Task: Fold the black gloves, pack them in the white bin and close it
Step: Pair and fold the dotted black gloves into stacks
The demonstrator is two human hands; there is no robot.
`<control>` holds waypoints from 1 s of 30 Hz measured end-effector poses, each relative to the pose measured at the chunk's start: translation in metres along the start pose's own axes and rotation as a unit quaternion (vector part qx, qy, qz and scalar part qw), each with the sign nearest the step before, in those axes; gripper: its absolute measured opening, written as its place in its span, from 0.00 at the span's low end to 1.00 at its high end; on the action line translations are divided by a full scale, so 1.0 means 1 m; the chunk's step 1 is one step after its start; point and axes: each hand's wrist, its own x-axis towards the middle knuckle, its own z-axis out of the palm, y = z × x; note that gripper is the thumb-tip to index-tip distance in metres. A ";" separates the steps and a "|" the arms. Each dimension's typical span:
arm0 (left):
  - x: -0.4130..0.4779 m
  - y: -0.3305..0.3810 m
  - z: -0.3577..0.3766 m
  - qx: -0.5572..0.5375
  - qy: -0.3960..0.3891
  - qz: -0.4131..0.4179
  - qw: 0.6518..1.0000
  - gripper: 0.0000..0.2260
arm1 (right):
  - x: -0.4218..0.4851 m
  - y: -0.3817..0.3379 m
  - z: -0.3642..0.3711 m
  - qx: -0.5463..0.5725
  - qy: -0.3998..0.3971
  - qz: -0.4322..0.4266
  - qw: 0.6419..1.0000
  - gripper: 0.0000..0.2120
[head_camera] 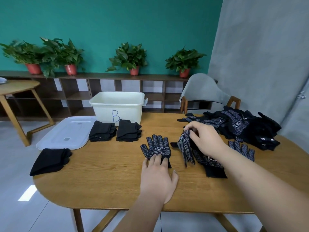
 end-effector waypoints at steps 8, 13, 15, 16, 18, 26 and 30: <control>0.000 -0.011 -0.013 -0.012 -0.029 0.024 0.999 0.28 | -0.003 -0.015 -0.027 -0.056 -0.038 -0.016 0.998 0.03; -0.011 -0.039 -0.028 -0.018 -0.031 0.046 0.998 0.25 | 0.004 -0.033 -0.053 -0.062 -0.127 -0.024 0.990 0.06; -0.018 -0.047 -0.032 -0.024 -0.026 0.051 0.998 0.24 | 0.009 -0.038 -0.060 -0.059 -0.121 -0.019 0.991 0.09; -0.023 -0.049 -0.033 -0.028 -0.020 0.050 0.998 0.23 | 0.012 -0.041 -0.062 -0.054 -0.112 -0.012 0.992 0.11; -0.033 -0.052 -0.034 -0.025 -0.008 0.049 0.998 0.21 | 0.020 -0.045 -0.062 -0.060 -0.068 -0.007 0.996 0.14; -0.044 -0.054 -0.027 -0.022 0.031 0.037 0.999 0.19 | -0.007 -0.071 -0.029 -0.072 0.137 -0.165 0.974 0.15; -0.044 -0.056 -0.021 -0.026 0.045 0.025 0.998 0.18 | -0.058 -0.058 0.032 -0.114 -0.132 -0.166 0.971 0.19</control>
